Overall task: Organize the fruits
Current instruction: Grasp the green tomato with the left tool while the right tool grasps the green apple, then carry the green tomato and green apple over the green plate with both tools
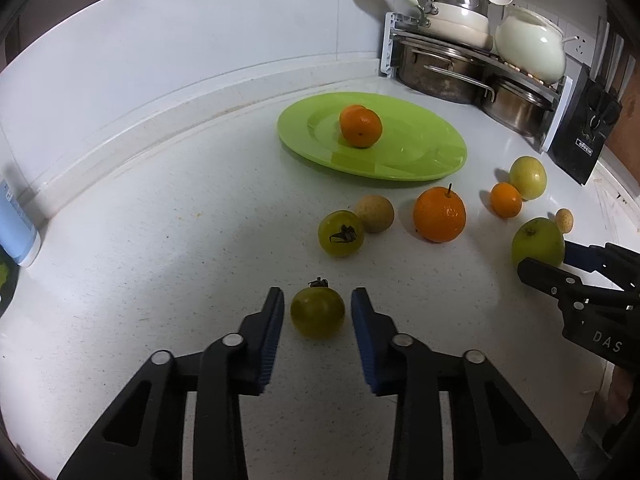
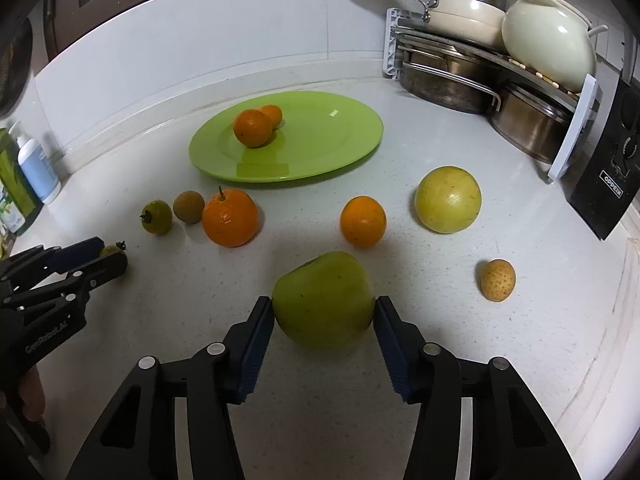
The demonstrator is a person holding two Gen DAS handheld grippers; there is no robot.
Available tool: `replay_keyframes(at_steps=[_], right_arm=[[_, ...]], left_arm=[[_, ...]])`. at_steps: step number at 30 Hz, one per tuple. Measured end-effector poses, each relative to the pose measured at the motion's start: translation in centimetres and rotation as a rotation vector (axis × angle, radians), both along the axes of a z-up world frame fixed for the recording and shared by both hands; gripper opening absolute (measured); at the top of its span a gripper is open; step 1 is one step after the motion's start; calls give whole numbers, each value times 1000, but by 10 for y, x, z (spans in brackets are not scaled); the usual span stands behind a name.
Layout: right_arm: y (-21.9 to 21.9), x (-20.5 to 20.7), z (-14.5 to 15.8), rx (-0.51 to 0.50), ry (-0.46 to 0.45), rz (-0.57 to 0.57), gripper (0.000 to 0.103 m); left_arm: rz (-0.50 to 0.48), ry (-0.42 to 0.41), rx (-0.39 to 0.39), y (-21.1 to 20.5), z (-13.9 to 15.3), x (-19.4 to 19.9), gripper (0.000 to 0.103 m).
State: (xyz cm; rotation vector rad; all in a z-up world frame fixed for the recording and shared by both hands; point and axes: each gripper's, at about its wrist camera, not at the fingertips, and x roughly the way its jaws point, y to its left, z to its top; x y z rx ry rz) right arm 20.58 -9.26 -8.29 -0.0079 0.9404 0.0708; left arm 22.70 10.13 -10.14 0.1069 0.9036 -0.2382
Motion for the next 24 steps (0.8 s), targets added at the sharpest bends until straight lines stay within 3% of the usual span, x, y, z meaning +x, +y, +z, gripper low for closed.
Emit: replay_keyframes(at_steps=[14,24], right_arm=[[-4,-2,4,23,-25,16,51],[-3,-13,33,39,-94,56,51]], left_arm=[[-1,-18,-13,-4,10,-9,28],[-4,-73,-44,-6,39,-30,28]])
